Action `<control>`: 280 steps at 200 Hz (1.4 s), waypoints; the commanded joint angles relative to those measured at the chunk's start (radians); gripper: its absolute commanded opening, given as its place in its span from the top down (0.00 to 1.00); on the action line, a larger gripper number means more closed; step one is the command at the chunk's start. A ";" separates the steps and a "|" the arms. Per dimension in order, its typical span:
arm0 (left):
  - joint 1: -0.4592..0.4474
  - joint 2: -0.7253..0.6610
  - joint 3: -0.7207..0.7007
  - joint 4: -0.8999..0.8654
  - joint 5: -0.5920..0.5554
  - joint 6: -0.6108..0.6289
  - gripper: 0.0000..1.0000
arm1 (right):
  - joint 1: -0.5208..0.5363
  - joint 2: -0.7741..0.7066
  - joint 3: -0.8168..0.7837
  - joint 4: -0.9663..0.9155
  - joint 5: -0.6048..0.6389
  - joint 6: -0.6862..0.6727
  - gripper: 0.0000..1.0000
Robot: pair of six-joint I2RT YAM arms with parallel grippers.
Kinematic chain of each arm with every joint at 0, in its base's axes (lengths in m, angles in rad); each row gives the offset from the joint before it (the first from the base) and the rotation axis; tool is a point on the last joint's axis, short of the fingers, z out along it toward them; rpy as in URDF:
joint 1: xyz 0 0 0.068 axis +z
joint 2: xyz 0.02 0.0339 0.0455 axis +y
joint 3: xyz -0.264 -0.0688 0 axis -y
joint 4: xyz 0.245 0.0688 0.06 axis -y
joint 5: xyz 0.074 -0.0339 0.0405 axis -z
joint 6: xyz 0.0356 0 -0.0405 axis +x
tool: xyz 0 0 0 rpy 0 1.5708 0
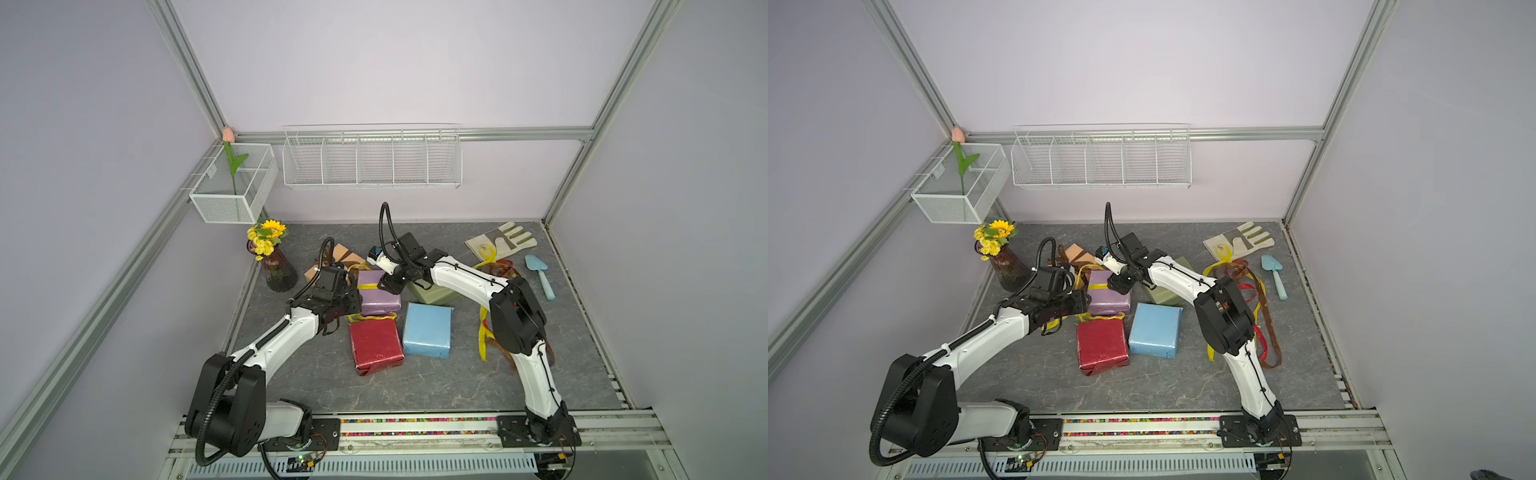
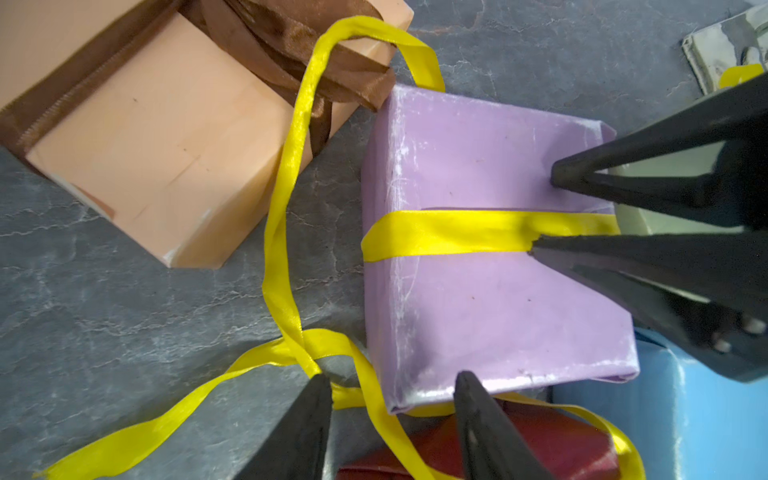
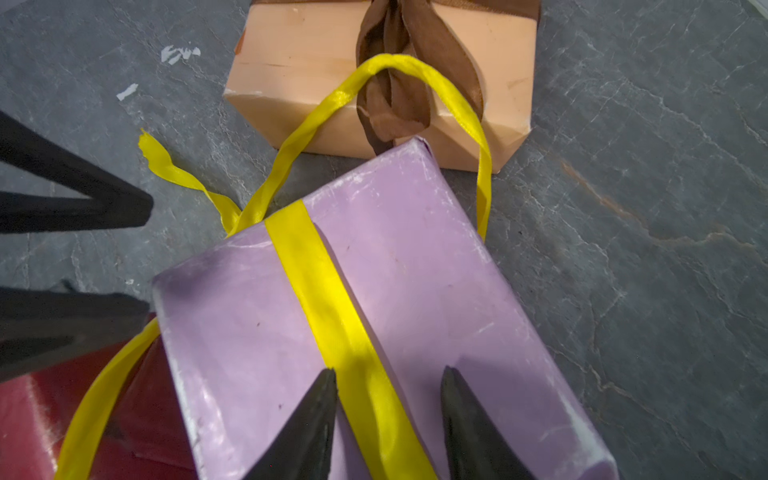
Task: Untie the ribbon bows on the gift boxes
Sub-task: Pull the ribbon from the gift box.
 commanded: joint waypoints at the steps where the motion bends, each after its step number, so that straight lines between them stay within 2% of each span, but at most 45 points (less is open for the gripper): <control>1: -0.005 -0.015 -0.002 0.020 -0.016 -0.024 0.49 | 0.003 0.027 -0.012 -0.015 -0.019 -0.015 0.57; 43: -0.005 0.016 0.028 0.024 -0.038 -0.045 0.49 | 0.006 0.011 -0.081 0.006 0.006 -0.026 0.59; 143: -0.008 0.140 0.068 0.087 -0.018 -0.066 0.50 | 0.003 -0.018 -0.110 0.006 -0.130 -0.024 0.55; 237: -0.011 0.147 0.081 0.071 -0.038 -0.071 0.51 | 0.007 0.010 -0.134 -0.016 0.069 -0.050 0.75; 280: -0.011 0.151 0.080 0.073 -0.039 -0.070 0.51 | 0.004 0.006 -0.121 -0.023 0.028 -0.034 0.88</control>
